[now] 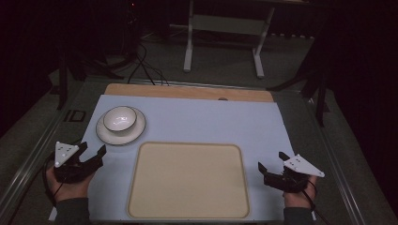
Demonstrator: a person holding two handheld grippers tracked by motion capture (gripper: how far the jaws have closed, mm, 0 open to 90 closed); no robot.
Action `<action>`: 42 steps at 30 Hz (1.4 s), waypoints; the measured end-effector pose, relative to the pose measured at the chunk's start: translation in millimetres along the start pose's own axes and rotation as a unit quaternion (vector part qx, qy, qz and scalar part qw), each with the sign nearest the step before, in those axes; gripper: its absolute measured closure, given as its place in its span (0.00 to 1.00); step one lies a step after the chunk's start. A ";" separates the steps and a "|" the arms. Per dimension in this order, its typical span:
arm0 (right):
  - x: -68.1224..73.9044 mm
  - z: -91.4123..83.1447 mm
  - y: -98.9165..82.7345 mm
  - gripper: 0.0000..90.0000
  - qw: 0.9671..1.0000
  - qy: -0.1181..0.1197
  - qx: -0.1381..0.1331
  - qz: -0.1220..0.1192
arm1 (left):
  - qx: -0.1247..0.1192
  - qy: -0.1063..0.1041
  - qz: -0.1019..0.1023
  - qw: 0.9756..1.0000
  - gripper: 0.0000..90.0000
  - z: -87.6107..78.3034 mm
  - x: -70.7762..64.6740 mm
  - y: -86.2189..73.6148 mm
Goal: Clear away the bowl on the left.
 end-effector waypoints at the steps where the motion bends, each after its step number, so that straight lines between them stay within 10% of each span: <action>1: 0.9 -0.3 0.1 0.15 1.000 0.001 0.000 -0.003 | -0.001 0.000 -0.001 1.000 0.39 -0.5 0.0 0.1; 42: 8.9 -1.4 0.9 0.15 1.000 -0.021 -0.010 -0.011 | 0.002 -0.002 -0.017 1.000 0.40 25.3 7.1 33.7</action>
Point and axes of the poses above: each handheld gripper's, and its own axes: z roughly forward along the jaws, y roughly out of its top, x roughly to its left, the point moved 5 cm from there along z, roughly forward along the jaws
